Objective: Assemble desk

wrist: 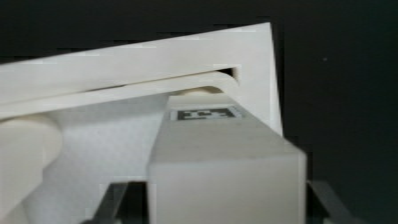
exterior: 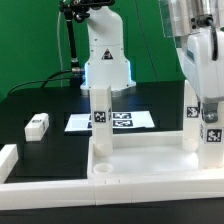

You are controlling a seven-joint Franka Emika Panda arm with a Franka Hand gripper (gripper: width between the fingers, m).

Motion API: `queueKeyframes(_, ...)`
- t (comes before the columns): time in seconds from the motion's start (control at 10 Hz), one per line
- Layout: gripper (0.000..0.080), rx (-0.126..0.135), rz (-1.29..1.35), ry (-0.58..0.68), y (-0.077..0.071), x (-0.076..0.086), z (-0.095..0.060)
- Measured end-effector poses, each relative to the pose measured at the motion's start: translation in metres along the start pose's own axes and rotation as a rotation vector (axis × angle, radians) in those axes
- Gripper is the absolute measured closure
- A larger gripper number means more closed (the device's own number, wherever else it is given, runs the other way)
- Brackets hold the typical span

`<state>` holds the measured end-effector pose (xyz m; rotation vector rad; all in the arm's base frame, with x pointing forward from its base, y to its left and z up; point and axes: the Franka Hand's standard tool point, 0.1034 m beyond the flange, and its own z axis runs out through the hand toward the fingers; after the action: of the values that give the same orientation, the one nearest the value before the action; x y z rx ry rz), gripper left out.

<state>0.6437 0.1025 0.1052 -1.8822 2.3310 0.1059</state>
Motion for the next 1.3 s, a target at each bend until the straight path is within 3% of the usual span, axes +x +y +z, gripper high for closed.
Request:
queueKeyframes(0.4,0.0508,0.004,0.082,0.013,-0.001,0.004,-0.002)
queueKeyframes(0.5,0.0433,0.004,0.080,0.013,-0.001,0.004,-0.001)
queueKeyframes(0.6,0.0293,0.005,0.080,0.014,-0.001,0.004,0.000)
queueKeyframes(0.7,0.0293,0.005,0.080,0.014,-0.001,0.004,0.000)
queueKeyframes(0.8,0.0181,0.003,0.063,0.013,-0.001,0.004,-0.001)
queueKeyframes(0.9,0.0159,-0.007,0.002,0.003,-0.001,0.004,-0.015)
queueKeyframes(1.2,0.0151,0.065,-0.055,-0.032,-0.009,0.017,-0.069)
queueKeyframes(1.3,0.0151,0.070,-0.052,-0.032,-0.011,0.019,-0.071)
